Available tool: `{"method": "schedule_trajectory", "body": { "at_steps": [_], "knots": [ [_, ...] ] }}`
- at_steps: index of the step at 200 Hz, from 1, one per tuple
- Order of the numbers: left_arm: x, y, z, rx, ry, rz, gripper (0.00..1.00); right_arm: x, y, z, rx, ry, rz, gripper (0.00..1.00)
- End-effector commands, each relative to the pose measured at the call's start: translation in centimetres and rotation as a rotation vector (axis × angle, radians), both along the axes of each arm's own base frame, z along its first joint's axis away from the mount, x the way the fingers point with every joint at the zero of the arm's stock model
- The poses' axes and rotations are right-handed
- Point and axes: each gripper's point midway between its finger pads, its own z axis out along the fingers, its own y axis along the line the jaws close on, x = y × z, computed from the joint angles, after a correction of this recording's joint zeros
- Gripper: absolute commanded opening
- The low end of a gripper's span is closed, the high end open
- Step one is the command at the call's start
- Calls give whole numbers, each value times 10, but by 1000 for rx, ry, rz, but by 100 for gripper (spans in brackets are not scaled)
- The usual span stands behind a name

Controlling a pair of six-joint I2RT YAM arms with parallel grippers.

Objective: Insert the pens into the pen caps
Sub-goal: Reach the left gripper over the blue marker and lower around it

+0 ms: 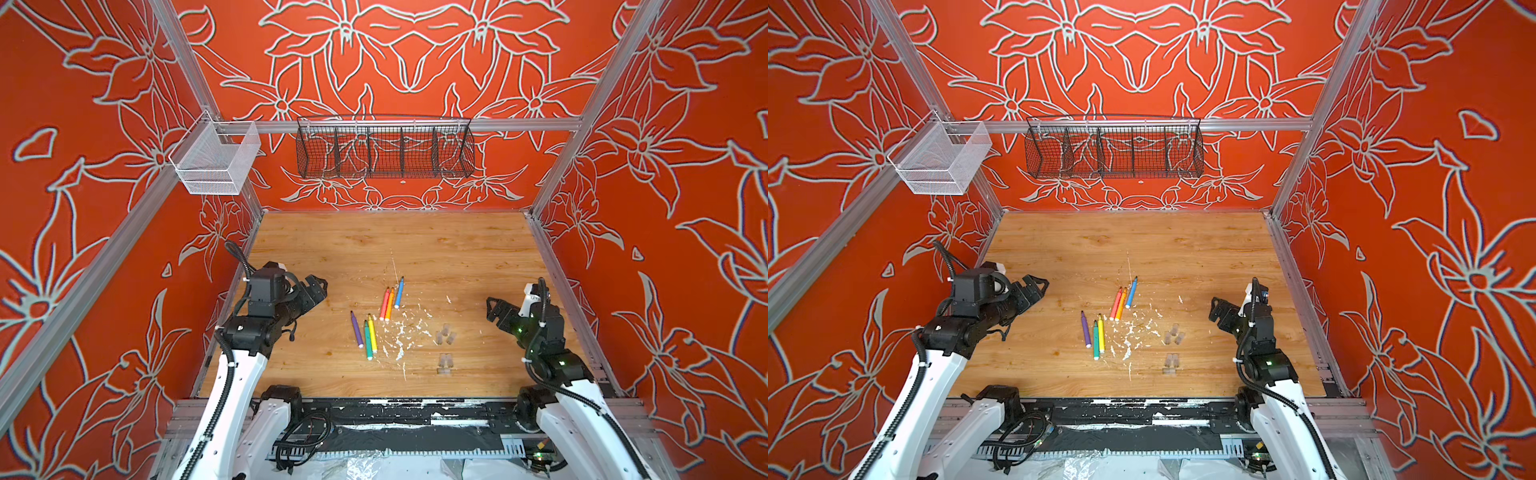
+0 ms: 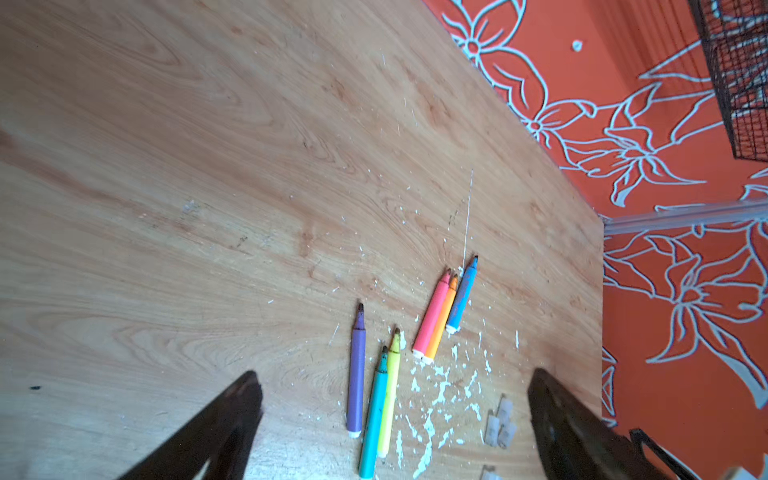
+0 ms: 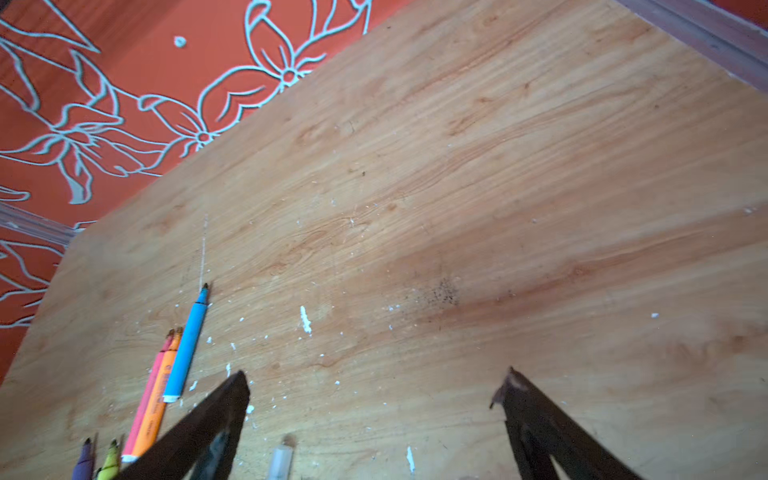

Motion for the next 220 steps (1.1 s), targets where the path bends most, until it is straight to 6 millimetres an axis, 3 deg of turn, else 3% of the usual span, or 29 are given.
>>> {"method": "schedule_trajectory", "body": {
  "at_steps": [1, 20, 62, 86, 129, 184, 220],
  "knots": [
    [2, -32, 9, -31, -35, -154, 98, 5, -17, 0, -36, 3, -97, 95],
    [4, -65, 5, 102, -2, -240, 96, 7, -22, -5, -52, 29, -128, 93],
    [16, -165, -17, 284, 80, -448, 75, 10, -26, -10, -65, 52, -146, 92],
    [27, -200, -34, 380, 137, -506, 65, 12, -27, -11, -70, 57, -152, 92],
    [53, -220, -75, 503, 250, -533, 54, 15, -26, -11, -74, 63, -147, 92],
    [82, -231, -117, 612, 359, -549, 40, 15, -25, -11, -74, 62, -143, 92],
    [96, -236, -133, 636, 407, -546, 37, 14, -24, -11, -72, 59, -134, 92]
  ]
}}
